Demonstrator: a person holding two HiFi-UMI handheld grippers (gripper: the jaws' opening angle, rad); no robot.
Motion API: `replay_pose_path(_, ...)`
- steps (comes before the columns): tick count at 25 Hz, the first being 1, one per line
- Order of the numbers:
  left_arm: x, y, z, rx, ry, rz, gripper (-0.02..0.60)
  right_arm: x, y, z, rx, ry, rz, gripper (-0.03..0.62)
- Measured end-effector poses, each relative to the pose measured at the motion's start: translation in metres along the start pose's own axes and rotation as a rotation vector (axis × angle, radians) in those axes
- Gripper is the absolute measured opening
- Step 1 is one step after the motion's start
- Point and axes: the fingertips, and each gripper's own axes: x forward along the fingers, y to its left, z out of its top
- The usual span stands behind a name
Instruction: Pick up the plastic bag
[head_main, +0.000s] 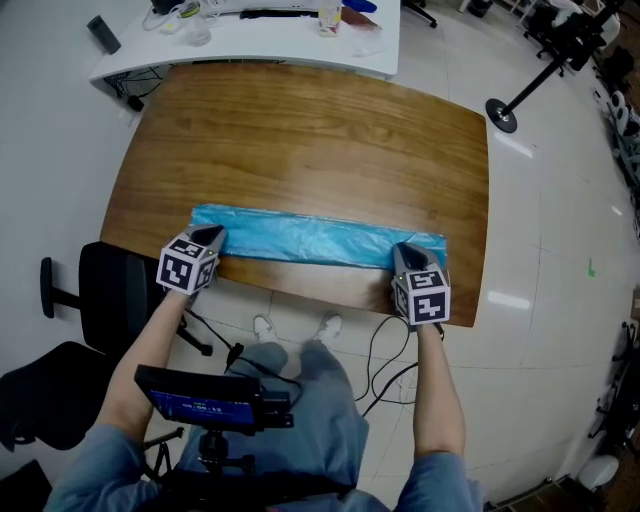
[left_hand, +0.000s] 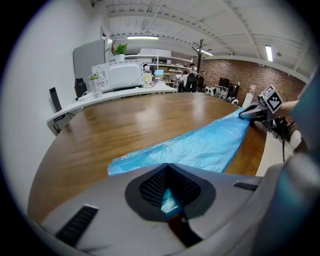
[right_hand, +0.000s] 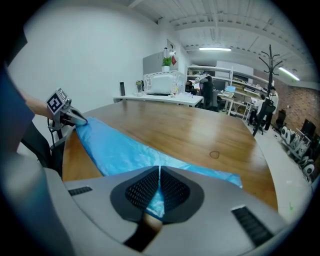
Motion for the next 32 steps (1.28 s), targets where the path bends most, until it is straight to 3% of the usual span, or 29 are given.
replay_pose_path(20, 0.02, 0.051, 0.022, 0.071, 0.013, -0.064, 0.012, 0.018, 0.025, 0.015, 0.054, 0.003, -0.063, 0.0)
replay_pose_path(32, 0.023, 0.054, 0.022, 0.092, -0.026, -0.069, 0.012, 0.022, 0.024, 0.012, 0.084, 0.006, -0.088, 0.0)
